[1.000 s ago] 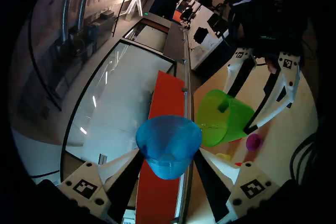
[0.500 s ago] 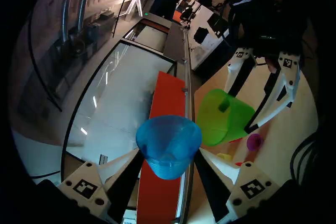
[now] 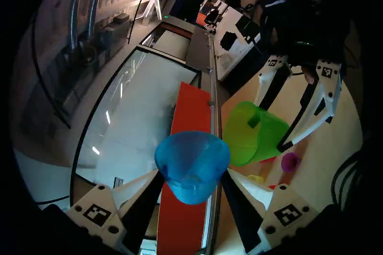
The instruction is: Pour water
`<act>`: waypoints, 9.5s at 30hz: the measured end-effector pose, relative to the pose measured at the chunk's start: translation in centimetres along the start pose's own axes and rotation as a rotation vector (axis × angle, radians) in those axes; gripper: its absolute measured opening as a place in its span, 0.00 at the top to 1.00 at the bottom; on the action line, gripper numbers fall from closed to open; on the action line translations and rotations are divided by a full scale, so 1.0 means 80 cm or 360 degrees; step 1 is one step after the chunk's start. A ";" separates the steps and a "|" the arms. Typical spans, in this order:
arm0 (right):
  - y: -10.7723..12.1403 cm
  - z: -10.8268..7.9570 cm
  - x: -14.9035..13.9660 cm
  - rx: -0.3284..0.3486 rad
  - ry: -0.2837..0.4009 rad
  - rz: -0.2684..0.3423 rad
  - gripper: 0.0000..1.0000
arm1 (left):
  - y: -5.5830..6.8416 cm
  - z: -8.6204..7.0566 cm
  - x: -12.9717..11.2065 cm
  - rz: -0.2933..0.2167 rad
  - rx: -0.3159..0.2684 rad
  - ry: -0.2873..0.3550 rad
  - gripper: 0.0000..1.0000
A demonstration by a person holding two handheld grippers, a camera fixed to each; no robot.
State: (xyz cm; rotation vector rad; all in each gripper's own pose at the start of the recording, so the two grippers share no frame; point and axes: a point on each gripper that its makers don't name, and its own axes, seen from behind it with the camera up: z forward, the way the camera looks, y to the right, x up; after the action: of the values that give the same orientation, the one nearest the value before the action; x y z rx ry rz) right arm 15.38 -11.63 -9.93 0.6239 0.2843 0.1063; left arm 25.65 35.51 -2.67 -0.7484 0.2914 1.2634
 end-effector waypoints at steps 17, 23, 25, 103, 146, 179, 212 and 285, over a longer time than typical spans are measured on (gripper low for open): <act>0.000 0.000 0.003 -0.0001 0.0015 -0.0004 0.19 | -0.003 -0.002 0.005 0.0018 0.0007 0.0007 0.20; 0.000 -0.001 0.004 0.0000 0.0017 -0.0006 0.19 | -0.005 -0.002 0.007 0.0033 0.0011 0.0011 0.20; 0.000 -0.001 0.005 0.0001 0.0018 -0.0007 0.19 | -0.007 -0.003 0.007 0.0042 0.0014 0.0012 0.20; -0.001 0.000 0.013 0.0010 0.0047 -0.0013 0.19 | -0.027 -0.009 0.035 0.0248 0.0101 0.0052 0.20; 0.001 0.002 0.017 0.0014 0.0056 -0.0016 0.19 | -0.030 -0.001 0.042 0.0372 0.0136 0.0062 0.20; 0.007 0.005 0.017 0.0012 0.0062 -0.0013 0.19 | -0.037 -0.002 0.048 0.0448 0.0159 0.0064 0.20; 0.006 0.004 0.022 0.0012 0.0064 -0.0019 0.19 | -0.040 -0.002 0.061 0.0547 0.0184 0.0072 0.19; 0.010 0.005 0.033 0.0026 0.0093 -0.0012 0.19 | -0.035 0.015 -0.019 -0.0356 0.0146 -0.0023 0.20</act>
State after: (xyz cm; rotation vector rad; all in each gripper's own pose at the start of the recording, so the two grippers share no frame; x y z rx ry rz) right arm 17.99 -10.70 -9.74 0.6368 0.3443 0.1149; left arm 27.59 34.84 0.07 -0.6736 0.2451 1.0370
